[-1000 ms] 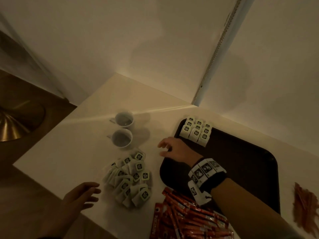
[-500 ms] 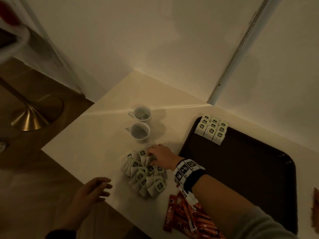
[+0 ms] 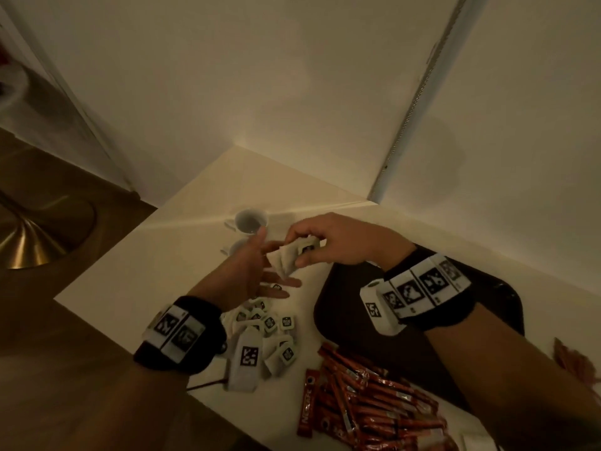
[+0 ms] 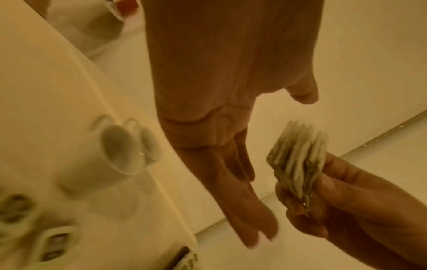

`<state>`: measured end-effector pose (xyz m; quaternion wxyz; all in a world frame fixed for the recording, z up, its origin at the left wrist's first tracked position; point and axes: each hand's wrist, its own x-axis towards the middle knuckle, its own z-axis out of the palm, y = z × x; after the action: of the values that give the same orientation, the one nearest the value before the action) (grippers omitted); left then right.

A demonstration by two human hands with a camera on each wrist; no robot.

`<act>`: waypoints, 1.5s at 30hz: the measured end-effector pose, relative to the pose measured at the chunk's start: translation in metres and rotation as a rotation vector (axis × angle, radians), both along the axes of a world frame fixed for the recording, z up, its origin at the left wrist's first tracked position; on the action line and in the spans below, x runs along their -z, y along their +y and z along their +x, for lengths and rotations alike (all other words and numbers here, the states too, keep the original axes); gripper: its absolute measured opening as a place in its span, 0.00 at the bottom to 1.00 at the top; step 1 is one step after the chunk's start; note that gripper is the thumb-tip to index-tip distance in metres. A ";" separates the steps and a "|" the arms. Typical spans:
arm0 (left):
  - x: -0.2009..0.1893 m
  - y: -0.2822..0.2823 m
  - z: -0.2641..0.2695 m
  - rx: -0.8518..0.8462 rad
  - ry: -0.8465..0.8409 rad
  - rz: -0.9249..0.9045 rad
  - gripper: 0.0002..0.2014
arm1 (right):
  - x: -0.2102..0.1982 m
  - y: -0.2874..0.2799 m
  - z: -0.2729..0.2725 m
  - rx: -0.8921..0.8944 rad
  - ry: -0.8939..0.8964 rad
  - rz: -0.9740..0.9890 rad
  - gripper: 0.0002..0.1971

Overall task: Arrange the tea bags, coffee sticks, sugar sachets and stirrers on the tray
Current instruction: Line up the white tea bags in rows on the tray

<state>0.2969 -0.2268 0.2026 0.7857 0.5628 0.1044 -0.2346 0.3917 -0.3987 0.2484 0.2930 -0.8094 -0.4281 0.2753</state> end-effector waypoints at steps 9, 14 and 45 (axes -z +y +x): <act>-0.035 -0.051 0.035 0.129 -0.218 -0.080 0.25 | -0.049 -0.040 0.008 0.277 -0.234 0.086 0.14; -0.031 -0.065 0.037 -0.002 -0.223 -0.184 0.19 | -0.058 -0.056 0.011 0.459 -0.218 0.182 0.05; -0.045 -0.092 0.047 -0.365 -0.189 -0.632 0.14 | -0.095 -0.042 0.010 0.405 -0.429 0.088 0.13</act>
<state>0.3443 -0.3192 0.2476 0.9556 0.2840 0.0527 -0.0584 0.4021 -0.4406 0.3436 0.2794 -0.9046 -0.3214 0.0150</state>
